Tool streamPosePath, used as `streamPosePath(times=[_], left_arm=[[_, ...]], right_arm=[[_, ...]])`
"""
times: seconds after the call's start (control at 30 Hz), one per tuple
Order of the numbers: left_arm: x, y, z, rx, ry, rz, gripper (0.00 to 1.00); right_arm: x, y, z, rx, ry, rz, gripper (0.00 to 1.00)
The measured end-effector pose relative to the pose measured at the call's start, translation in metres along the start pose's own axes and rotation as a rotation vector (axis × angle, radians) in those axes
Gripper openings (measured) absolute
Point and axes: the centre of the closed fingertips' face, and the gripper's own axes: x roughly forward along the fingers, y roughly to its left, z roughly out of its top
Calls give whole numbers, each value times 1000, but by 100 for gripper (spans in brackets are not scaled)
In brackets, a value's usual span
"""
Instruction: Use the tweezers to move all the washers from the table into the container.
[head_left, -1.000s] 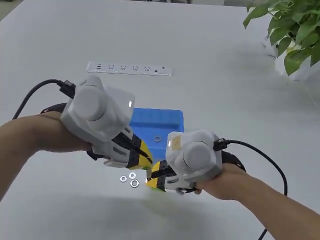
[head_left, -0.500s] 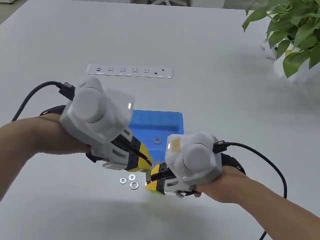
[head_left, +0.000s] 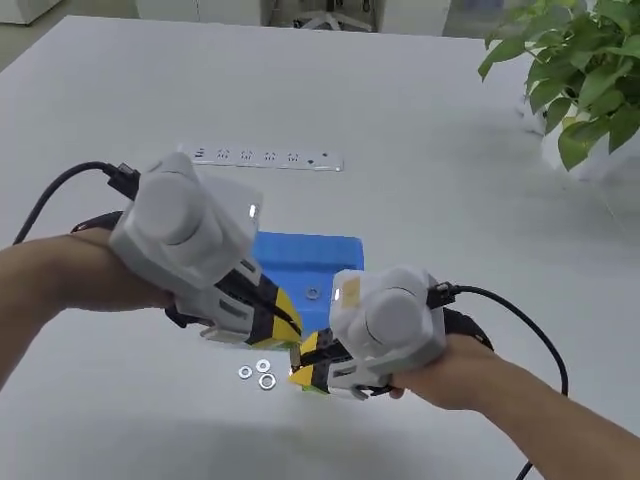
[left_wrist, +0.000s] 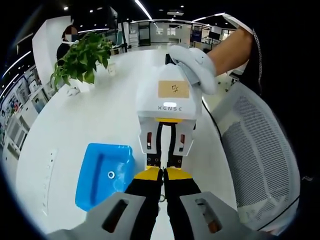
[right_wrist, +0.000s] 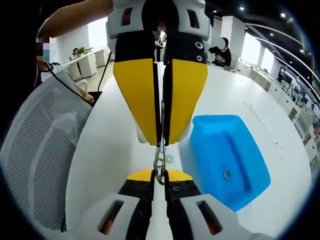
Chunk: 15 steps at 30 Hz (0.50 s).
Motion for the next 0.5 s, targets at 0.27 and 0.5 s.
streamPosePath(times=[0.27,0.5], left_arm=[[-10,3,10,16,-4,12,6],[-19,8,18,40,2,18,6]], right_arm=[[-11,-4,10,-15,2,-12,9],[-18,-9,19,-16,-4,-24,9]])
